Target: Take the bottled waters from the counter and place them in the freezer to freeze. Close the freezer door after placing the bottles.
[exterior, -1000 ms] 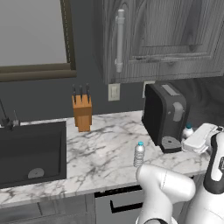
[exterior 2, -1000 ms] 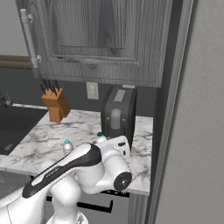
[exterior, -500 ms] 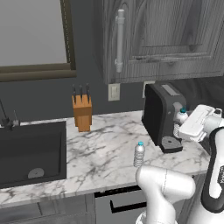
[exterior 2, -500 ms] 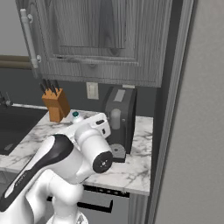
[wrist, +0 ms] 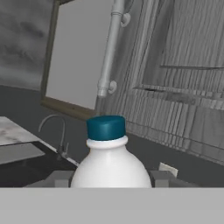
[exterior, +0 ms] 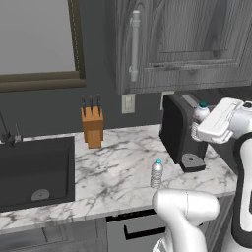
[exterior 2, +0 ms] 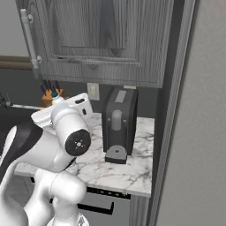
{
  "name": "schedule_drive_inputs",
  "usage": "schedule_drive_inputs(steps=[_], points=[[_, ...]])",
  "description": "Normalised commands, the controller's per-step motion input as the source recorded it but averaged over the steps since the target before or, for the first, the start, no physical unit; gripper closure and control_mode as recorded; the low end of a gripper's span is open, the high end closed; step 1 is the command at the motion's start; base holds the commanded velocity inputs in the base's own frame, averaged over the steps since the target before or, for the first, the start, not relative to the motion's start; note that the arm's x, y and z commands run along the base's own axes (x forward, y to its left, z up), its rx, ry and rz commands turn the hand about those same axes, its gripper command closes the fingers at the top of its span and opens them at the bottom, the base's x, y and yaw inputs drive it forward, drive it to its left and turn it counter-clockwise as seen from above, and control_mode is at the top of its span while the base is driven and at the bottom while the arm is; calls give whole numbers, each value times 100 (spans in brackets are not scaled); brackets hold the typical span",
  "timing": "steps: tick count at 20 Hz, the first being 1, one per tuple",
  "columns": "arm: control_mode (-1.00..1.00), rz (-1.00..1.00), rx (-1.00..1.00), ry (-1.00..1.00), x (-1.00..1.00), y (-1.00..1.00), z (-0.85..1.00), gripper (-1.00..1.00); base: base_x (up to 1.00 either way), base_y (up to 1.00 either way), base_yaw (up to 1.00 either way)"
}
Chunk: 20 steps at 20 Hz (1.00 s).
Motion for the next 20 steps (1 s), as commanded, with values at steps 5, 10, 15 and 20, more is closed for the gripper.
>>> schedule_drive_inputs(steps=[5, 10, 15, 20], points=[[-100, -50, -2, 0, -49, 4, 28, 100, 0, 0, 0], [-100, -57, 0, 3, -22, 13, 14, 100, 0, 0, 0], [-100, -55, 12, 3, -16, 0, 0, 100, 0, 0, 0], [-100, -37, 23, 4, -13, -2, 0, 100, 0, 0, 0]])
